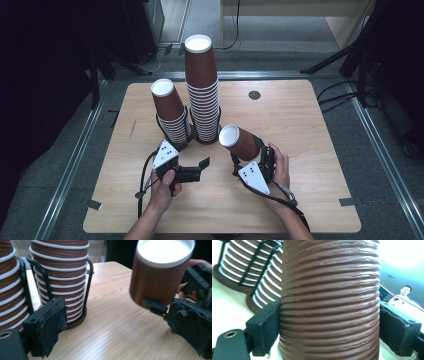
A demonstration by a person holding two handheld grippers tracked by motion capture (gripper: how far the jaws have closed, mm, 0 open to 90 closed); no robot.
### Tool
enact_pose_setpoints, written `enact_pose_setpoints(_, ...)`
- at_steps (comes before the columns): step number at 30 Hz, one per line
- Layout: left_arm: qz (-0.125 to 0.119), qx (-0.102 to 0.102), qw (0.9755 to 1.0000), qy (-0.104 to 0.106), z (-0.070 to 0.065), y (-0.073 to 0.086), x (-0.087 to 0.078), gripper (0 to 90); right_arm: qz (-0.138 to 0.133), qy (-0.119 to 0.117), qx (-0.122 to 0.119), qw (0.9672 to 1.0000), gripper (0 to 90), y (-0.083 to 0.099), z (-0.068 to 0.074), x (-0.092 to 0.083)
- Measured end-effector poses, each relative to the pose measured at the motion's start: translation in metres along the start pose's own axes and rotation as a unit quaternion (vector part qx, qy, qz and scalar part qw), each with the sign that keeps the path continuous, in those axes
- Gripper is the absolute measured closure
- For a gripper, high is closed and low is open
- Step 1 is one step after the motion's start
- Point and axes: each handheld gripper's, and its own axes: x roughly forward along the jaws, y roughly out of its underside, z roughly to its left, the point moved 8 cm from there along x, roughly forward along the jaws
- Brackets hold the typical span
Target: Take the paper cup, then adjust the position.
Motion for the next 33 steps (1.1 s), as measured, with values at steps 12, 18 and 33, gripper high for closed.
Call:
enact_pose_setpoints(12, -0.001, -0.011, 0.9996, 0.026, -0.007, -0.003, 0.0, 2.0, -0.012, -0.036, -0.022, 0.9991, 12.4, -0.007, 0.024, -0.001)
enact_pose_setpoints(18, 0.0, -0.012, 0.9991, 0.041, -0.011, -0.004, 0.0, 2.0, -0.011, -0.045, -0.029, 0.9985, 12.4, -0.006, 0.03, -0.001)
enact_pose_setpoints(33, 0.009, -0.008, 0.998, 0.062, -0.02, -0.007, 0.001, 2.0, -0.02, -0.053, -0.049, 0.9972, 12.3, -0.008, 0.035, -0.002)
